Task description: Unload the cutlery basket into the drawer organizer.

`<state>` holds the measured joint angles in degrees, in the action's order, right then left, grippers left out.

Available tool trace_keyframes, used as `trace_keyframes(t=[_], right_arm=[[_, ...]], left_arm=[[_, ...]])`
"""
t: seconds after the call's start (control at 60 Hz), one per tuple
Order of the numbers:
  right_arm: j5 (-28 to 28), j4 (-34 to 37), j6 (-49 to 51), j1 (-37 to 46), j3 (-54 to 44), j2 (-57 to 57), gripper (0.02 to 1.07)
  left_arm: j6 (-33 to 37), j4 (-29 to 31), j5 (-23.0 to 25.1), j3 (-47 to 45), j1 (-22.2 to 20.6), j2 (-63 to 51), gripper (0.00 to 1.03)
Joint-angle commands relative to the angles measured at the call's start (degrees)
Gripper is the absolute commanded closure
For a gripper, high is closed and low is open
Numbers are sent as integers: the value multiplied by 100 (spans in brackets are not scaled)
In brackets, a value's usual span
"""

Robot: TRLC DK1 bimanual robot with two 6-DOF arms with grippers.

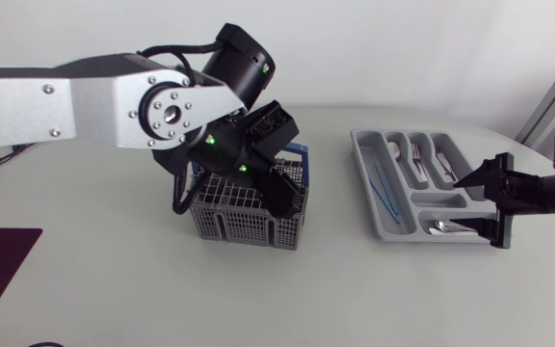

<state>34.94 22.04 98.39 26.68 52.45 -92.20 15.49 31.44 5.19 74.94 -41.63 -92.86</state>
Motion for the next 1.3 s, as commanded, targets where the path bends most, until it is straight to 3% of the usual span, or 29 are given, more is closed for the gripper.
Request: trace_keyframes(t=[0.0, 0.117, 0.35, 0.467, 0.683, 0.967, 1.117, 1.283], right_arm=[[180, 63, -619, -22, -164, 431, 6], [382, 90, -1700, -128, -296, 1003, 6], [980, 55, -3045, -207, -745, 2022, 7], [971, -236, -3933, -435, -1175, 2681, 7], [751, -543, -5497, -1121, -1764, 3938, 7], [-101, -886, -6578, -1912, -2098, 3929, 7], [-391, -912, -7079, -2123, -2124, 3859, 15], [-409, -895, -7290, -2246, -2098, 3859, 18]], left_arm=[[-2, -6, -115, 109, -56, -83, 11], [-116, -50, -343, 118, -118, -118, 11], [-221, -736, -1486, -348, -522, -48, 11], [-274, -903, -1846, -410, -636, -101, 12], [-406, -982, -2224, -339, -689, -338, 15], [-520, -868, -2470, -49, -777, -681, 19], [-573, -789, -2567, 91, -768, -778, 20], [-643, -736, -2699, 197, -759, -909, 34]])
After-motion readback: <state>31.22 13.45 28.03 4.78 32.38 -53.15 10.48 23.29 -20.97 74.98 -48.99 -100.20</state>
